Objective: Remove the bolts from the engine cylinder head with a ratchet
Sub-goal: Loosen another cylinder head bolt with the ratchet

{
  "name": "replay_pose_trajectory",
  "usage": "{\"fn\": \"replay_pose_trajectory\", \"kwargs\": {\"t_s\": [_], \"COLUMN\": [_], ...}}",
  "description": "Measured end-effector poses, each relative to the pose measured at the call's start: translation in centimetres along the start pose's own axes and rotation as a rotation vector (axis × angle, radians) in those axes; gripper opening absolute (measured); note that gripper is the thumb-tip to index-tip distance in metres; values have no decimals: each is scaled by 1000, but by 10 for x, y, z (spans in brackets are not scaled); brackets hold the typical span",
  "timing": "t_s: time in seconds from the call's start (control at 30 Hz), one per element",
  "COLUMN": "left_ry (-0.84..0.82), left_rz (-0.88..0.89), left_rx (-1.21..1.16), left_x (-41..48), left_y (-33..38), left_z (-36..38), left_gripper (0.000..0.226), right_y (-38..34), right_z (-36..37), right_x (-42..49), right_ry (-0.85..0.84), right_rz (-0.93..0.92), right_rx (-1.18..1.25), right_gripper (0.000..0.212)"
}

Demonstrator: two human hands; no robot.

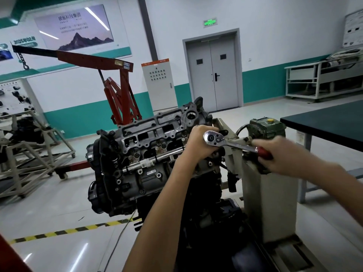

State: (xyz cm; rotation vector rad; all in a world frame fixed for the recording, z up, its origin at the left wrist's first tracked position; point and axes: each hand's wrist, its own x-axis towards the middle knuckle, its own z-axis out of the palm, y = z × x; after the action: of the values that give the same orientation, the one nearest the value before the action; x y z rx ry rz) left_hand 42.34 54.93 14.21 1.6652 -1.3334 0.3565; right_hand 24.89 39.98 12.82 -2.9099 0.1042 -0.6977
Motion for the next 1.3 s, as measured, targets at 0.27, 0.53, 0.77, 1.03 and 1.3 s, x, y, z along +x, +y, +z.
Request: {"fn": "replay_pose_trajectory", "kwargs": {"t_s": [0.27, 0.53, 0.77, 1.03, 1.3], "left_ry": [424, 354, 181, 535, 152], "left_rz": [-102, -94, 138, -151, -9], "left_rx": [-178, -171, -74, -225, -40], "left_x": [-6, -3, -4, -3, -8], "left_y": [6, 2, 3, 8, 1], "left_z": [31, 28, 9, 39, 10], "left_gripper": [38, 33, 28, 39, 19], "right_y": [-62, -98, 2, -94, -45], "right_z": [71, 91, -3, 89, 49], "right_x": [-30, -31, 3, -30, -24], "right_ry": [147, 163, 90, 192, 14], "right_rz": [258, 276, -19, 301, 153], "right_rx": [523, 810, -124, 719, 430], "right_gripper": [19, 34, 22, 21, 19]}}
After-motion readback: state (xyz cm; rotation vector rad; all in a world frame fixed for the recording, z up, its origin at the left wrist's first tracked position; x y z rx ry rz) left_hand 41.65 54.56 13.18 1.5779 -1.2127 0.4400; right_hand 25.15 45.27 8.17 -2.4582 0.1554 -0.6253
